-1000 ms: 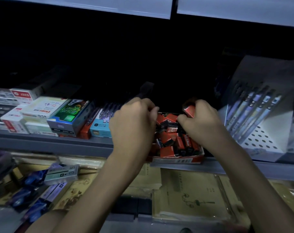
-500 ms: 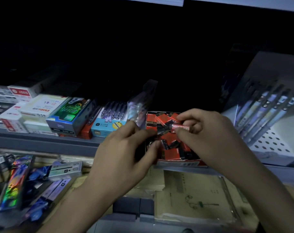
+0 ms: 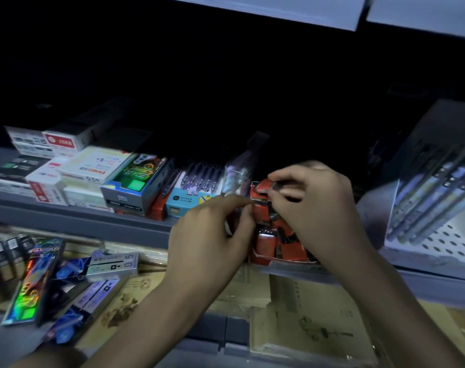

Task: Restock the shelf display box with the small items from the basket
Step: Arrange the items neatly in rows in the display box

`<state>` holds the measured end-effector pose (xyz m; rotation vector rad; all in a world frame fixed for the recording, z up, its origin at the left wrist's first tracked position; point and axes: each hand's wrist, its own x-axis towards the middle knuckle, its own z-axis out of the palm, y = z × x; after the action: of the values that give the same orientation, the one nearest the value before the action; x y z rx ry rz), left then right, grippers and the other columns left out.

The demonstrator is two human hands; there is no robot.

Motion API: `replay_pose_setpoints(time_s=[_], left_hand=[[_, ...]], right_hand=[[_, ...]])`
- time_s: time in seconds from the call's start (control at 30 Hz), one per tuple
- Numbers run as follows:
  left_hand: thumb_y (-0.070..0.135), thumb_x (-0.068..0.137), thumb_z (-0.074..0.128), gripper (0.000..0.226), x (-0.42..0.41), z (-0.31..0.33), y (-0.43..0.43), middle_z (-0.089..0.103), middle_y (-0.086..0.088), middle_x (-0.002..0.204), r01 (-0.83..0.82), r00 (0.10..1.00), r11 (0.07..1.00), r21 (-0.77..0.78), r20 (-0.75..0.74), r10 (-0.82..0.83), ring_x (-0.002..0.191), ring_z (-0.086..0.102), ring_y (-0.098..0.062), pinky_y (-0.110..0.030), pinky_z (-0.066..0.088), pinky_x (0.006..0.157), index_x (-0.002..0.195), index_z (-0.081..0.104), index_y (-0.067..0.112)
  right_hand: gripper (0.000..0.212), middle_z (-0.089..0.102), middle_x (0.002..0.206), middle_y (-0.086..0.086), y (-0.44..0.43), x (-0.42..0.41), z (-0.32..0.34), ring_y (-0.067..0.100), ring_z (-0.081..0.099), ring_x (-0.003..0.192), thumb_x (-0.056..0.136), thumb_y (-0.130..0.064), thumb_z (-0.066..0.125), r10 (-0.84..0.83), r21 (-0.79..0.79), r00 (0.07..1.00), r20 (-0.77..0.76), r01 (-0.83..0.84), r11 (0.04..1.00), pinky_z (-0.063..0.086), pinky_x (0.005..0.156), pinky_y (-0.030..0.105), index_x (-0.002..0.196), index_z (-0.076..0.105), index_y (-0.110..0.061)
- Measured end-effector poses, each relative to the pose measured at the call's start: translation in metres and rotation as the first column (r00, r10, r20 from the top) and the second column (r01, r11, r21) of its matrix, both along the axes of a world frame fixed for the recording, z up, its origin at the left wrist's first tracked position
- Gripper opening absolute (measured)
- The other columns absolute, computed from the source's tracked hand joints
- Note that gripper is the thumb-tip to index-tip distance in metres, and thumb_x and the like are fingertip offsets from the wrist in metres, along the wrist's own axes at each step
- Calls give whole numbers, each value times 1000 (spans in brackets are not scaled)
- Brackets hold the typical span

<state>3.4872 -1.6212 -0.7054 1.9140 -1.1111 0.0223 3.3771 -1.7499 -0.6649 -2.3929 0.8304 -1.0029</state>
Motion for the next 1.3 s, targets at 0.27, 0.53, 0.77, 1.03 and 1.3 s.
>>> replay_pose_setpoints(time_s=[0.27, 0.53, 0.77, 1.03, 1.3], left_hand=[[45, 100, 45, 26, 6, -3, -4, 52, 17, 64, 0, 998, 999, 41, 64, -2, 63, 58, -9, -30, 34, 51, 121, 60, 46], [38, 95, 35, 45, 5, 0, -6, 47, 15, 62, 29, 981, 996, 87, 190, -45, 55, 52, -12, -26, 23, 47, 133, 54, 50], [50, 103, 43, 28, 3, -4, -16, 64, 13, 66, 11, 994, 999, 53, 111, -16, 65, 65, -14, -33, 48, 53, 128, 56, 47], [49, 98, 60, 14, -2, -3, -36, 67, 17, 70, -112, 994, 994, 20, 14, 112, 72, 67, -10, -36, 55, 59, 109, 66, 46], [48, 98, 59, 15, 0, -8, -39, 66, 16, 67, -106, 994, 994, -15, -34, 105, 69, 68, -12, -38, 56, 60, 110, 68, 46]], right_hand=[[18, 66, 83, -13, 5, 8, -1, 11, 59, 87, 74, -35, 88, -70, -226, 984, -166, 31, 974, 46, 75, 29, 85, 75, -28], [40, 57, 104, -19, -9, -13, 7, 10, 42, 104, 83, -30, 76, -115, -147, 917, -381, 63, 987, 36, 84, 28, 121, 69, -38], [37, 62, 126, -26, -22, -18, 4, 12, 37, 103, 92, -31, 71, -55, -140, 894, -445, -9, 990, 24, 88, 28, 126, 65, -44], [25, 71, 108, -18, -22, -12, 1, 20, 51, 114, 86, -37, 78, -128, -154, 929, -346, 78, 985, 36, 96, 31, 110, 73, -37], [17, 70, 106, -15, -22, -20, 1, 16, 59, 110, 89, -33, 73, -108, -80, 977, -185, 94, 992, 48, 96, 37, 106, 77, -34]])
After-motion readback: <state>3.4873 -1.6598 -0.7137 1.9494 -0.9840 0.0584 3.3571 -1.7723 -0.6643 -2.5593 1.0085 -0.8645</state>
